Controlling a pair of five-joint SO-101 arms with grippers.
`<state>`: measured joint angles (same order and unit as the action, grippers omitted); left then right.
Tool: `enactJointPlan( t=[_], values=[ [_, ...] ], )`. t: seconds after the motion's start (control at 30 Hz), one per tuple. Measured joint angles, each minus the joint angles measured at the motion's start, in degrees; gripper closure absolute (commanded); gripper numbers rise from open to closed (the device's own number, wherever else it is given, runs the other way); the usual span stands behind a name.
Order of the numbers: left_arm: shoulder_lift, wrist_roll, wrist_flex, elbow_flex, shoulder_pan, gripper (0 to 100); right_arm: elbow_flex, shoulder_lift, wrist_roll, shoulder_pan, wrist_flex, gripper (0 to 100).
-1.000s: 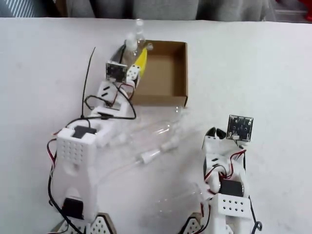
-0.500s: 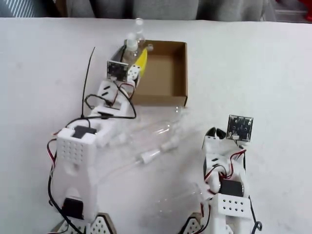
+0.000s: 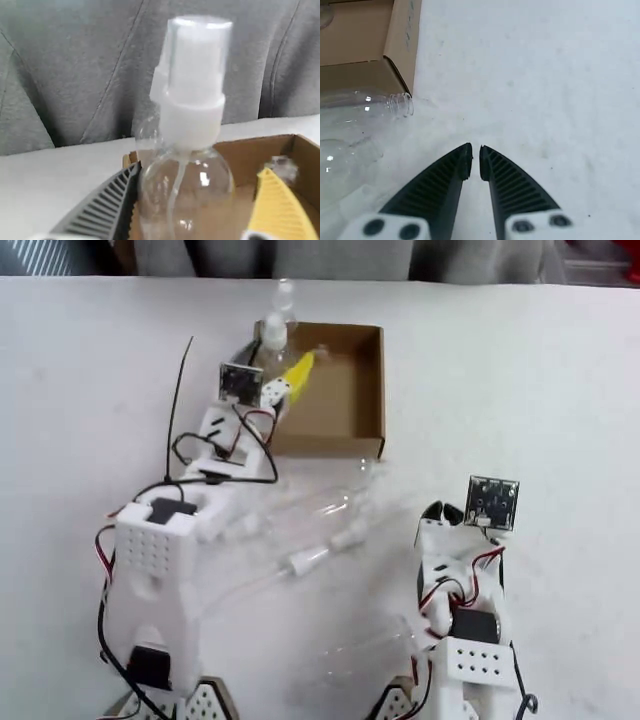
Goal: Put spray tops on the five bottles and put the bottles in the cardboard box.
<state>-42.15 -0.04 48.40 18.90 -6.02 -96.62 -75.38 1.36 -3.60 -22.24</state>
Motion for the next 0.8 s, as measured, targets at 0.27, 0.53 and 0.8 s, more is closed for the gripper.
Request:
enactJointPlan(
  t=[0.27,0.53,0.8],
  values=[
    [0.18,0.0,-2.11,0.0,0.35,59,0.0,0.0,0.0,0.0,0.0,98.4],
    [4.48,0.0,-2.11,5.63,0.7,59,0.0,0.0,0.0,0.0,0.0,98.4],
    [11.6,-0.09,-2.11,10.73,0.88,60,0.0,0.0,0.0,0.0,0.0,98.4]
  ],
)
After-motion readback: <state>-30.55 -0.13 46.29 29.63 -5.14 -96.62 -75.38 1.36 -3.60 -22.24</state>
